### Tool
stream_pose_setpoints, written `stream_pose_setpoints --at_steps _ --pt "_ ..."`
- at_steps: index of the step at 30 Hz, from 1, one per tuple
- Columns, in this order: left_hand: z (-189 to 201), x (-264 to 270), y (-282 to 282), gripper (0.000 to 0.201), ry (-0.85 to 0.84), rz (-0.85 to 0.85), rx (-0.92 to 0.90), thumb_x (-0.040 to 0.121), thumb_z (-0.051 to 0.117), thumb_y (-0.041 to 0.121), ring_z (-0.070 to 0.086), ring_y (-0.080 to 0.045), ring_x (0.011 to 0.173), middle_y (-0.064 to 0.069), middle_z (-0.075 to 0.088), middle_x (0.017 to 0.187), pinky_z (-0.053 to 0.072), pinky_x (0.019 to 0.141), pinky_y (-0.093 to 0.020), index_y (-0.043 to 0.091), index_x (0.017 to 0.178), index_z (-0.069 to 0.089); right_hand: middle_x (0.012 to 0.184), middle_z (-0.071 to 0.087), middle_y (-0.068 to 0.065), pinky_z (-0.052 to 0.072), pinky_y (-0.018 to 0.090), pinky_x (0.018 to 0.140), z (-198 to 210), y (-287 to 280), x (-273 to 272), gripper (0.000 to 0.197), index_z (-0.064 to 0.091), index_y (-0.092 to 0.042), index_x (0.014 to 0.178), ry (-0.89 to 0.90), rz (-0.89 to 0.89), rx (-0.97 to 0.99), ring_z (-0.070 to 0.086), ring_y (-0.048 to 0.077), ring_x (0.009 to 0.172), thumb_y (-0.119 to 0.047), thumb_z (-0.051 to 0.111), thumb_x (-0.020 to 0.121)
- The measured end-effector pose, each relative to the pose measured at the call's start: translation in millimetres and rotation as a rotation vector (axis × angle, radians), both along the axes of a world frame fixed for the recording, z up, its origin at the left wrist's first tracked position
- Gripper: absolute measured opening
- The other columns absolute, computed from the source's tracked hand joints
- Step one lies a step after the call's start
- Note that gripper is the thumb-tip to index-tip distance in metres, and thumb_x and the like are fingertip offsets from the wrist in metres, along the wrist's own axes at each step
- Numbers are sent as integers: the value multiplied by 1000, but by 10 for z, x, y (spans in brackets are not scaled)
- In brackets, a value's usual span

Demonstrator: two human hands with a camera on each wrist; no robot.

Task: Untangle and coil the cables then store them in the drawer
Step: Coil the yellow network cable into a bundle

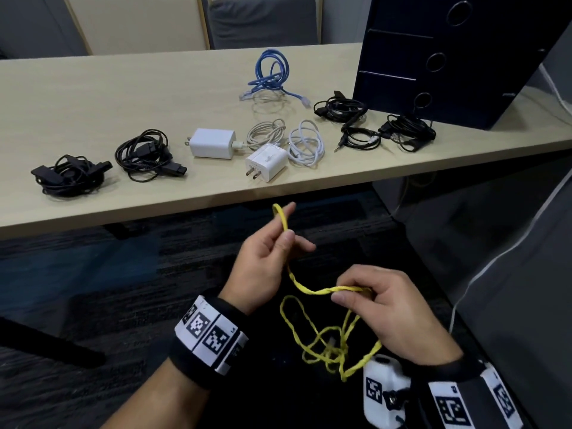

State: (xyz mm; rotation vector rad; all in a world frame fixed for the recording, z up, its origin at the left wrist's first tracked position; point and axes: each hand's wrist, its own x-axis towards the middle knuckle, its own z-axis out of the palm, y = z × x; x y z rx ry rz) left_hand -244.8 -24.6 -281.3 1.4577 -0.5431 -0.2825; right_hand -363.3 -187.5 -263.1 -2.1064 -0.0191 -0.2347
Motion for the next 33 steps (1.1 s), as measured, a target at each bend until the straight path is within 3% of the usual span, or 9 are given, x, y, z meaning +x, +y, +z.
stream_pose_setpoints --at_steps 2,5,8,12,17,22,25,28,33 --pt "5 -48 -33 38 -53 -102 104 101 43 16 65 -7 83 0 72 78 45 85 -16 27 137 42 70 60 -8 37 13 59 88 36 57 9 67 -25 74 -74 44 -16 53 4 63 -22 72 81" --pt "74 -116 -45 36 32 -296 157 97 40 32 58 -18 53 -2 64 63 47 57 -22 27 128 55 75 63 -13 38 7 64 205 6 152 15 69 -24 75 -221 -15 -44 58 1 67 -11 77 79" --pt "105 -178 15 39 140 -403 58 98 33 38 38 -10 35 -4 53 49 30 39 -18 16 105 65 67 59 -5 37 11 59 247 -126 253 19 64 -21 72 -208 -132 14 50 1 60 -14 81 75" --pt "144 -275 96 37 387 -585 -316 97 48 42 28 -3 35 2 52 48 19 43 -31 8 92 61 60 46 -1 35 21 56 142 -213 388 26 61 -23 74 -143 -130 170 42 5 59 -43 78 71" --pt "221 -327 136 31 621 -721 -601 99 48 19 43 -2 39 0 60 60 44 53 -21 -6 115 55 54 49 -12 34 23 54 -112 -113 500 46 61 -31 73 -65 -110 248 42 0 53 -77 59 72" --pt "250 -303 95 59 700 -717 -801 96 48 3 64 -14 65 -12 67 89 56 78 -33 -7 147 19 66 52 -9 41 31 65 -356 -34 456 11 58 -26 79 93 -43 245 49 8 64 -30 69 78" --pt "257 -178 108 60 719 -674 -854 97 47 2 67 -21 79 -18 65 116 55 85 -37 0 149 17 80 59 -9 47 28 72 -419 -66 373 35 58 -36 97 278 95 280 56 9 74 -15 76 75" --pt "333 -71 142 62 694 -520 -824 91 60 5 69 -21 93 -9 68 119 57 80 -30 5 145 31 82 63 -5 50 27 71 -448 -67 264 46 55 -29 113 428 176 229 58 10 72 -5 74 79" --pt "301 23 179 68 654 -237 -802 65 85 13 71 -9 74 2 69 118 56 61 -17 11 128 61 74 61 -6 47 21 67 -421 -39 171 13 62 -21 92 434 173 82 58 7 66 -11 68 87"
